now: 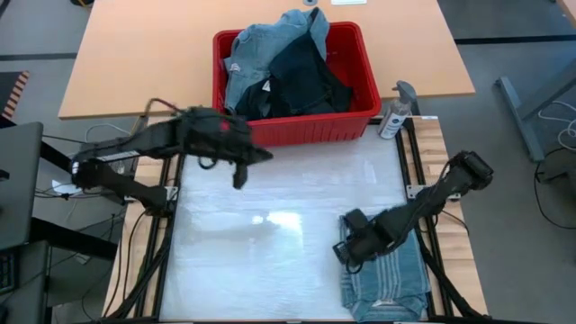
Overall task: Fold Laundry from Bin
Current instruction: Fold the blue denim pants
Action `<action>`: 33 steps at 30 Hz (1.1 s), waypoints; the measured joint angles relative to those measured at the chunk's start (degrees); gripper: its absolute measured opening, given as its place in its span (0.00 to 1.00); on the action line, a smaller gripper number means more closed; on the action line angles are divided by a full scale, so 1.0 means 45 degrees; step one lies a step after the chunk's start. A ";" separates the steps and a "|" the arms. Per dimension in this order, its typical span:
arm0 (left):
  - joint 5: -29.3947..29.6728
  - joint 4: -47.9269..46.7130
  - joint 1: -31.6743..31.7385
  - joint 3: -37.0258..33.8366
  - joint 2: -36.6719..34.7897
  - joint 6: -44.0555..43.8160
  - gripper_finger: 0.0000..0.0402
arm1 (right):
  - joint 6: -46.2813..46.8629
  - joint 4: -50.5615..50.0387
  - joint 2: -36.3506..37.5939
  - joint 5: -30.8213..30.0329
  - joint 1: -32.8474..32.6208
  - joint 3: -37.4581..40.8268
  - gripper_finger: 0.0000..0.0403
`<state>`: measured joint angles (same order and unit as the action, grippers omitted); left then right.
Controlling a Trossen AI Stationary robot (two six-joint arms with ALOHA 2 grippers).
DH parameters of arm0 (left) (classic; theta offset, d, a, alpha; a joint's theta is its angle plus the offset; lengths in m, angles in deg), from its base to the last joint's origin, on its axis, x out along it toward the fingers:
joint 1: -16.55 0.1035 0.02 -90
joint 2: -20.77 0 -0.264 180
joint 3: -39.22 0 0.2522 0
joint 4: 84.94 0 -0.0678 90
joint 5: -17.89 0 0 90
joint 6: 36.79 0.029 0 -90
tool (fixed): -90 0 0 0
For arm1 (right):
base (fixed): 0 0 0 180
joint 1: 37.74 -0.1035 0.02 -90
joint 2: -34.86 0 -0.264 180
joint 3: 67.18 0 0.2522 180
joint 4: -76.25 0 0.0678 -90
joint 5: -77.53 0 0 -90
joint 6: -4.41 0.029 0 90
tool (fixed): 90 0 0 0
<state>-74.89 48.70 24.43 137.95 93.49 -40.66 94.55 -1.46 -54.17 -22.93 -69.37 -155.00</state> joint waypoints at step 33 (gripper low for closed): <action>0.2549 0.0706 0.5089 0.0155 -0.0740 0.0852 0.53 | -2.1322 0.6691 -0.7266 0.3751 1.9498 -1.3280 0.75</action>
<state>-63.41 51.87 47.33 138.65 90.16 -36.83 -1.40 28.65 -86.87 -6.05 18.37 -214.76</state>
